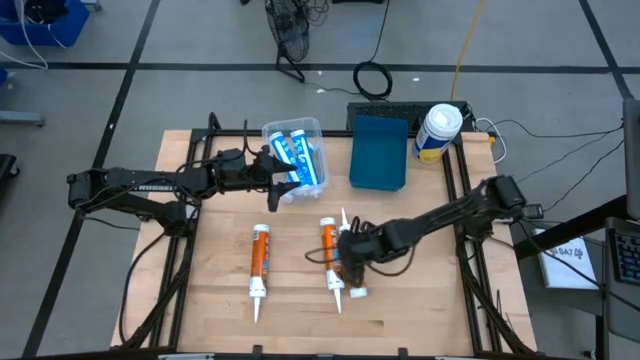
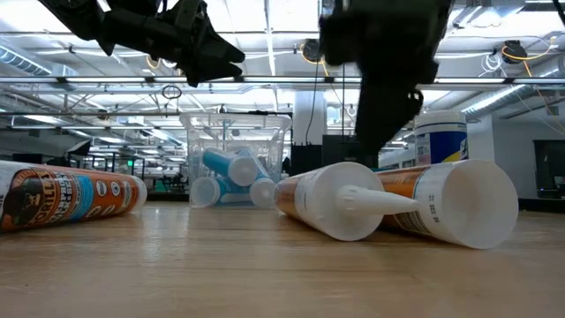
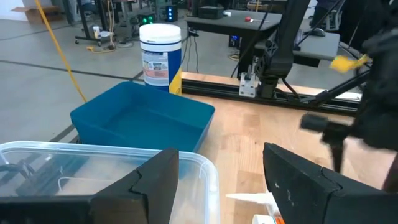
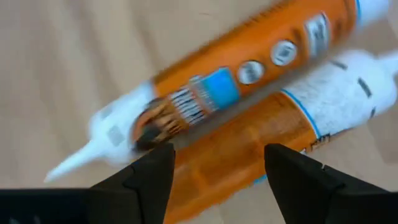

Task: Pick & place silicon tubes, Sealant and Lysol wipes
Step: Put the right orange sealant into the blue bin

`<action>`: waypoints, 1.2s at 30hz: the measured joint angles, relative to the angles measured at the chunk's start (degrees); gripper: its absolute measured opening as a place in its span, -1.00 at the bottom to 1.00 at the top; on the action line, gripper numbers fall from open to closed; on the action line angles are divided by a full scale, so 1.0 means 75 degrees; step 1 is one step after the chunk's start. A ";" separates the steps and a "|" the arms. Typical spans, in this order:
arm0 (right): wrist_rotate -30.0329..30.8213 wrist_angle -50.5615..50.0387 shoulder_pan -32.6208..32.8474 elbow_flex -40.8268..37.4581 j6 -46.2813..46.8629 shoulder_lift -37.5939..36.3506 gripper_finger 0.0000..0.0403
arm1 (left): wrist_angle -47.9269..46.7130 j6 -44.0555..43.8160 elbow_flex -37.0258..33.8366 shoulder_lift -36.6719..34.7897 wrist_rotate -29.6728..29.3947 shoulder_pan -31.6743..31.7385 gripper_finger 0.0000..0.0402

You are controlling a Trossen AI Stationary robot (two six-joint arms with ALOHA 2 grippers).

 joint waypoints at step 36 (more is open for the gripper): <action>-0.1708 0.1341 -0.0048 -0.1636 0.4481 0.1608 0.16 | 0.0029 0.0000 0.0000 0.0000 0.0000 0.0000 0.16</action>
